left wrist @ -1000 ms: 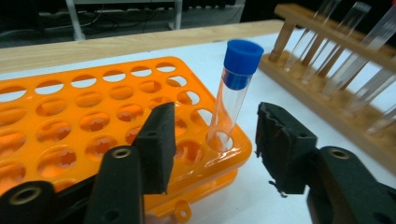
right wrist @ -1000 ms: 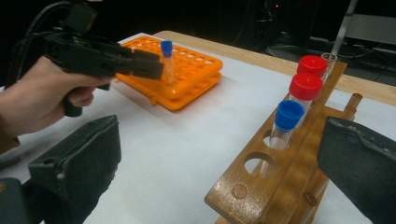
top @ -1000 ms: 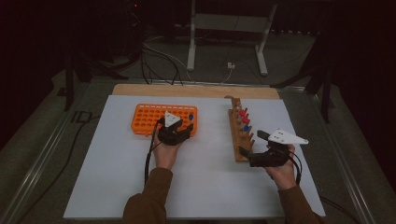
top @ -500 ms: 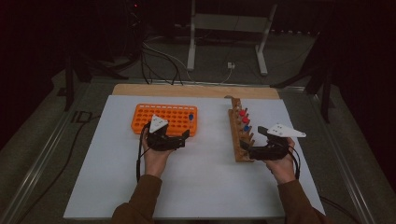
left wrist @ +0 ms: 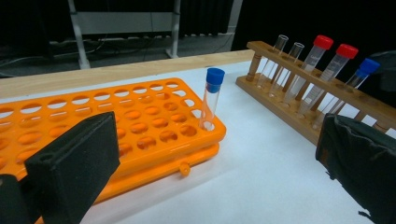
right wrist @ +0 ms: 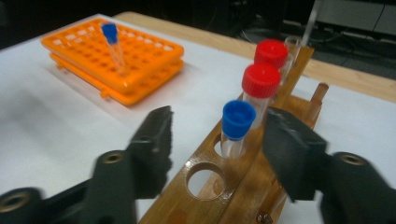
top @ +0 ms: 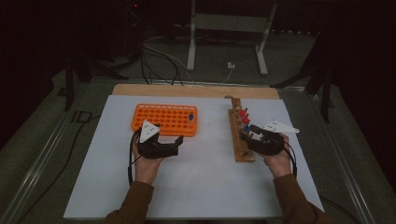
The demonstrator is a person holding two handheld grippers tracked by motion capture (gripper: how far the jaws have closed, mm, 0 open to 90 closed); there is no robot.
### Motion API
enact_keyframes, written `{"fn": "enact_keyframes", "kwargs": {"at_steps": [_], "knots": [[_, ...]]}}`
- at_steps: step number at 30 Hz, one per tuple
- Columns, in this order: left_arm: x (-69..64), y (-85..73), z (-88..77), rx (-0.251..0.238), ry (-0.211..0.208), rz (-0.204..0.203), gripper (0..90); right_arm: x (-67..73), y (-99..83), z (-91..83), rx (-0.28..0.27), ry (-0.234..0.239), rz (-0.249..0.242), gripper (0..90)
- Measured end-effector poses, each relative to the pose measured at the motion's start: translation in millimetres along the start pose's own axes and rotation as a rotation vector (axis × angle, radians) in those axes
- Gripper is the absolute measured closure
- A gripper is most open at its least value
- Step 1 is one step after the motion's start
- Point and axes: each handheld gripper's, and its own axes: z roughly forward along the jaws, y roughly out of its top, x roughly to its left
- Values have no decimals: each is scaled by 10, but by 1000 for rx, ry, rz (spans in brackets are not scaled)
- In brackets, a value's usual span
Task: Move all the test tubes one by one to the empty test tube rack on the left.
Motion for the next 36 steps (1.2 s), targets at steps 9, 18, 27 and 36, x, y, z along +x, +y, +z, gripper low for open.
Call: {"fn": "enact_keyframes", "kwargs": {"at_steps": [9,18,27,36], "knots": [[3,9,-99,-25,17,0,5,-12,-24,159,41,-45,16,695],[1,11,-150,-40,30,-3,5,-16,0,205,43,-67,8,746],[-9,9,-151,-36,36,9,5,18,1,259,57,-77,-17,760],[-2,7,-154,-36,41,10,5,19,21,265,70,-98,-26,766]]}}
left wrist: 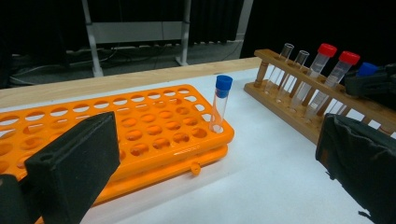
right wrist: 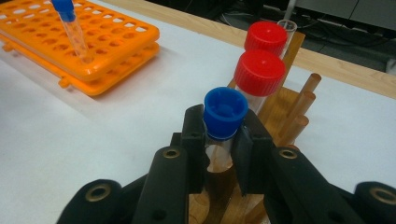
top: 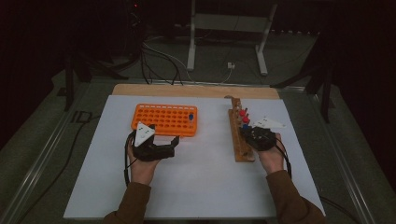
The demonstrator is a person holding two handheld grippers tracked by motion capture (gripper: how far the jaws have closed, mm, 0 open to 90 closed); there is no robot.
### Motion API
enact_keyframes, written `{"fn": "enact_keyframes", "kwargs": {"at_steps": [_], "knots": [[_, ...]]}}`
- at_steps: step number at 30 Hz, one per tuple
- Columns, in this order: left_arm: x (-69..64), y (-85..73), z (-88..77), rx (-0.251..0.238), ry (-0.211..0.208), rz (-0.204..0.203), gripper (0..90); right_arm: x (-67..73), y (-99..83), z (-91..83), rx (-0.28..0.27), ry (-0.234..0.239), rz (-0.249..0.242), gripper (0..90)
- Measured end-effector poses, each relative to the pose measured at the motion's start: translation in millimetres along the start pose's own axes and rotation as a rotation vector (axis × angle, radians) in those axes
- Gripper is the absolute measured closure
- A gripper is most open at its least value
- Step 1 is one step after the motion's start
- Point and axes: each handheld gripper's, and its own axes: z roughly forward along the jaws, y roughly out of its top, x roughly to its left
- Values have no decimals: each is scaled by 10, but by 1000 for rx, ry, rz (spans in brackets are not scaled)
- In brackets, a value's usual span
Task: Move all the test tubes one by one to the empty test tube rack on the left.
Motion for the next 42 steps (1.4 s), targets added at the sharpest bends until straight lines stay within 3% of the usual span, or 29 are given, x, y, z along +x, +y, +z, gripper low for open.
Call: {"fn": "enact_keyframes", "kwargs": {"at_steps": [15,42], "knots": [[-34,-32,45,23,-1,17,5,11,128,-151,-26,12,-10,767],[-156,-62,139,46,-40,40,5,46,418,-456,-109,38,-31,768]]}}
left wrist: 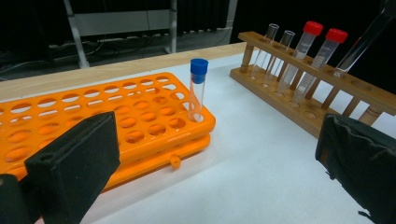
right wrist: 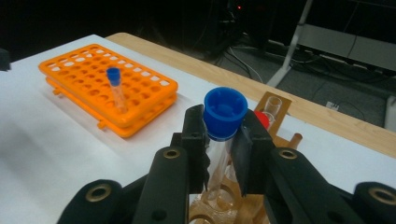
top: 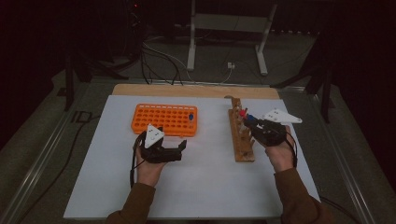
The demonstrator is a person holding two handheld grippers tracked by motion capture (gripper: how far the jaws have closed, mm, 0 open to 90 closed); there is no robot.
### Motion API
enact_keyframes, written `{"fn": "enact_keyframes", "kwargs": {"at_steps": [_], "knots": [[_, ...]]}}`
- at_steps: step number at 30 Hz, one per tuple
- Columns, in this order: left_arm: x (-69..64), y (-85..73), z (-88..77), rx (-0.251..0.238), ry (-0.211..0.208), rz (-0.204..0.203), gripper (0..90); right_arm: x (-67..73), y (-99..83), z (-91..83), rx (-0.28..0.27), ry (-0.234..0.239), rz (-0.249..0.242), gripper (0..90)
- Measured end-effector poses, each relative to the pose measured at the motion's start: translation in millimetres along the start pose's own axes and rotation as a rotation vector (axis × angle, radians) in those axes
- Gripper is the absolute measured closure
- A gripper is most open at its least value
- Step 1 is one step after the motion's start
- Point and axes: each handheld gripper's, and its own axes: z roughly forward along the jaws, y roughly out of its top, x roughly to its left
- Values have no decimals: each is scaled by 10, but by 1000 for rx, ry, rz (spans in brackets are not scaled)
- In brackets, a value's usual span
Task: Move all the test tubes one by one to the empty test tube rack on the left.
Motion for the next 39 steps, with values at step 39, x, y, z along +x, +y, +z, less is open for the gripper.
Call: {"fn": "enact_keyframes", "kwargs": {"at_steps": [39], "knots": [[-623,106,350,16,-111,147,54,530,-6,334,54,226,5,766]]}}
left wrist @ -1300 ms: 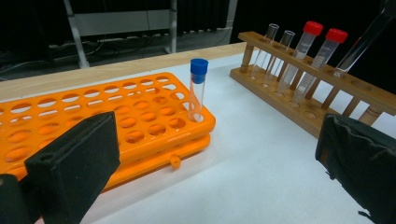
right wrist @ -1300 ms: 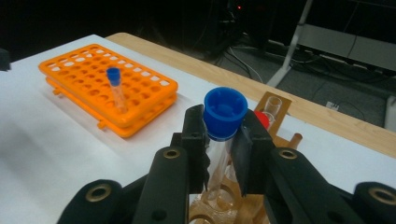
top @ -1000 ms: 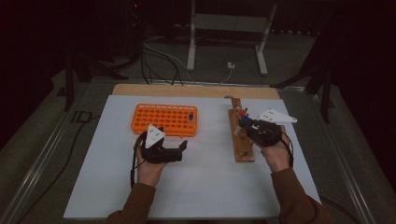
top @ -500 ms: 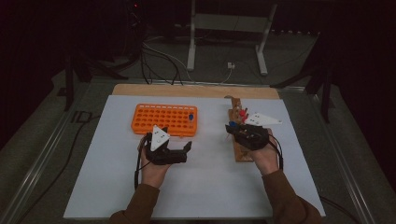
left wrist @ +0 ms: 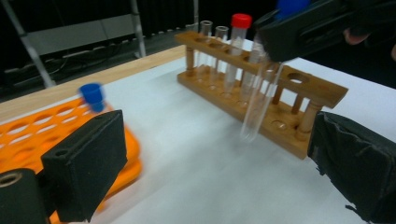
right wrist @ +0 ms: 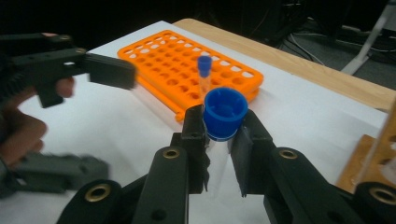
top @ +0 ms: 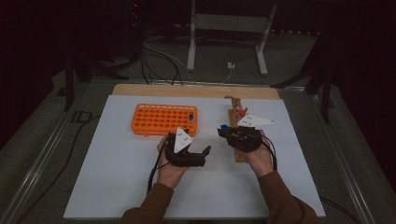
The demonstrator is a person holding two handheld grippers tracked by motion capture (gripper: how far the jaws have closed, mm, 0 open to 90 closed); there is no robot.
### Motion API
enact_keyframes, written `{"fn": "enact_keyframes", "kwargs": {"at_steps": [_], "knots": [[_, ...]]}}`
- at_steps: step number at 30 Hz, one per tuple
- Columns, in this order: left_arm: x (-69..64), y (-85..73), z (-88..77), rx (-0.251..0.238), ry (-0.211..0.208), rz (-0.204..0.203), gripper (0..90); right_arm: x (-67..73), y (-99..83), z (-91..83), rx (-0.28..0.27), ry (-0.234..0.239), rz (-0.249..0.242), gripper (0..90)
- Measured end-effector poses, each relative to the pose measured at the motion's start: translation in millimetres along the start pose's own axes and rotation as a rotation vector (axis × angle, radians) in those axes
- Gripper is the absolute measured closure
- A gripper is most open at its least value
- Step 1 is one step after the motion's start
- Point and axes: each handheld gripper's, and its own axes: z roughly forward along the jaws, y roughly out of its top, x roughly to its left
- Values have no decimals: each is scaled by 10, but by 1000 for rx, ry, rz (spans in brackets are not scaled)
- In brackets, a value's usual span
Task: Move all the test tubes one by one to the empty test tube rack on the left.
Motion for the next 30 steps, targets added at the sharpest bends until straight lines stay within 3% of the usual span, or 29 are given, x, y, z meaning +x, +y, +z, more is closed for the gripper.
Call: {"fn": "enact_keyframes", "kwargs": {"at_steps": [6,11,14,24,30], "knots": [[-127,41,147,4,-6,17,100,73,4,60,3,33,1,765],[-172,53,176,-21,-21,39,427,113,10,83,3,46,-1,766],[-186,57,199,-15,-26,43,539,123,12,90,2,53,0,765],[-186,53,244,-1,-49,39,749,139,9,108,4,71,4,766],[-185,53,235,-7,-52,46,773,137,7,105,0,75,4,739]]}}
